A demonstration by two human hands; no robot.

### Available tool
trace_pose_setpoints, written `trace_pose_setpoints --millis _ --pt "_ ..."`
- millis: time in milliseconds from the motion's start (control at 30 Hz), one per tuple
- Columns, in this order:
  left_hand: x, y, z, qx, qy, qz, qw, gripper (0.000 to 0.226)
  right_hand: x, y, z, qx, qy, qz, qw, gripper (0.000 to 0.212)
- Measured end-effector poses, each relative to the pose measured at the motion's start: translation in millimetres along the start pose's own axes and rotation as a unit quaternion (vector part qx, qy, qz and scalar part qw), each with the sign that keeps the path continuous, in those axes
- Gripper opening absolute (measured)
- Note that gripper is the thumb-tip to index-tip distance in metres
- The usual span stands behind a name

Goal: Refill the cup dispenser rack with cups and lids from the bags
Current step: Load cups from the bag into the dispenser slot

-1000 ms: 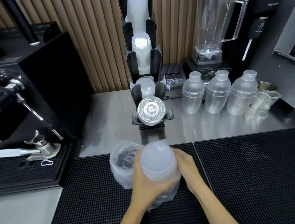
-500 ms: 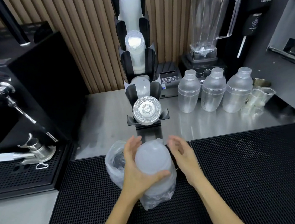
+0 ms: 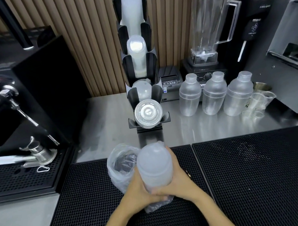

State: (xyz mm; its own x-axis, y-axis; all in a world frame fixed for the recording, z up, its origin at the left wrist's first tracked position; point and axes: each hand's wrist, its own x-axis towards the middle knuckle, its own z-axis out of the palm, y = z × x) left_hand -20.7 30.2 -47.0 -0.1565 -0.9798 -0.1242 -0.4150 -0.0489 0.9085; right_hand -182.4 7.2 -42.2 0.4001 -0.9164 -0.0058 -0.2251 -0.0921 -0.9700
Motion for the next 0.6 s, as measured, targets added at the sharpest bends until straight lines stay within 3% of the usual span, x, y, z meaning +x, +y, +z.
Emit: trace_pose_setpoints --millis 100,133,267,333,433,600 --pt "-4 28 -27 0.037 -0.108 -0.017 0.993 0.12 -2 3 -6 -0.016 -0.017 0.034 0.999 0.13" --pt "-4 43 -36 0.046 -0.113 -0.02 0.992 0.116 -1 0 -9 -0.023 -0.019 0.041 0.999 0.131" --pt "5 97 -50 0.167 -0.011 0.028 0.985 0.121 5 -17 -21 -0.072 0.0 0.031 0.997 0.138" --pt "12 108 -42 0.255 -0.028 0.037 0.966 0.12 7 -22 -23 -0.09 -0.006 0.021 0.996 0.138" --pt "20 112 -24 0.356 -0.034 -0.014 0.934 0.111 6 -19 -22 -0.074 -0.024 0.027 0.997 0.137" --pt "22 109 -12 0.413 -0.003 -0.035 0.91 0.087 -1 -11 -20 -0.058 -0.023 0.042 0.997 0.131"
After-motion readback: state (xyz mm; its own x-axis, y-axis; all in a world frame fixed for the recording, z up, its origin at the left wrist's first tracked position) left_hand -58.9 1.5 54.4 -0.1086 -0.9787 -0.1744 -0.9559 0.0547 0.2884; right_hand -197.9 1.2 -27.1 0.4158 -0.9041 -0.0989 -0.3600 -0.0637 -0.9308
